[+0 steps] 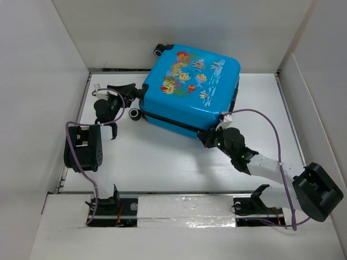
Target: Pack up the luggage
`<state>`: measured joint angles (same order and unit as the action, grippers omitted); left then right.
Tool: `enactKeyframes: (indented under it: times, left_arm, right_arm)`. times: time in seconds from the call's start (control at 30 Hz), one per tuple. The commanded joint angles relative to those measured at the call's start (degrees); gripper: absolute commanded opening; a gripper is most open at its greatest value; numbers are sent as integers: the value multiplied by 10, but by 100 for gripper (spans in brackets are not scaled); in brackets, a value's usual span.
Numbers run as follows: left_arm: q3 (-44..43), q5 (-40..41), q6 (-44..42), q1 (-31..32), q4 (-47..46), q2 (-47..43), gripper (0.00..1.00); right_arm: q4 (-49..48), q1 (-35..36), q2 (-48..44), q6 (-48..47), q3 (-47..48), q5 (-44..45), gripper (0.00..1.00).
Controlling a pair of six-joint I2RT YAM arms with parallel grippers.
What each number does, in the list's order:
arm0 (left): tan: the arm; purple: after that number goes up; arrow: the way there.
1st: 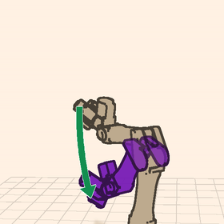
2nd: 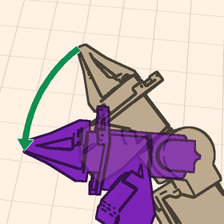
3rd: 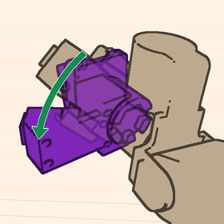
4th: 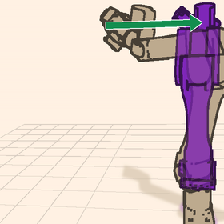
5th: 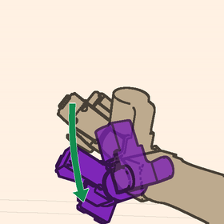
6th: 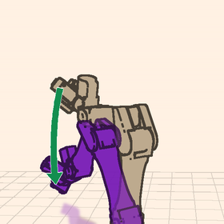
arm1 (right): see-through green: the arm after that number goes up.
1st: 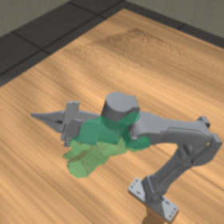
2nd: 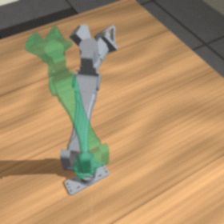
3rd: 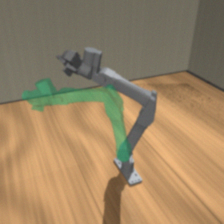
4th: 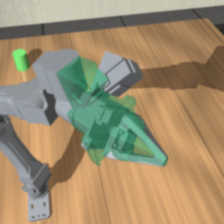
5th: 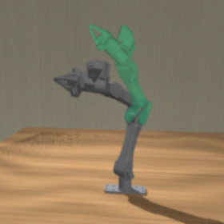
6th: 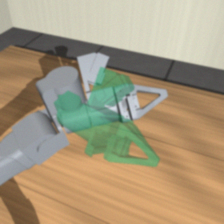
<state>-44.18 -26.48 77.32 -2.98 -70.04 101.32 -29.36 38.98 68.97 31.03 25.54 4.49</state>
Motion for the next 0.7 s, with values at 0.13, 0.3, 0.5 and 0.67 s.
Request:
enactKeyframes:
  times: [0.13, 0.3, 0.5, 0.67]
  left_arm:
    - [53, 39, -109, 95, -22, -133, 0]
    - [102, 116, -176, 204, 19, -214, 0]
    - [128, 195, -219, 355, 77, -263, 0]
    - [123, 243, -247, 452, 109, -262, 0]
  right_arm:
    - [-7, -79, -38, -35, 71, -61, 0]
    - [24, -134, -38, -67, 104, -95, 0]
    - [45, -214, -55, -80, 105, -139, 0]
    - [49, -208, -81, -67, 66, -171, 0]
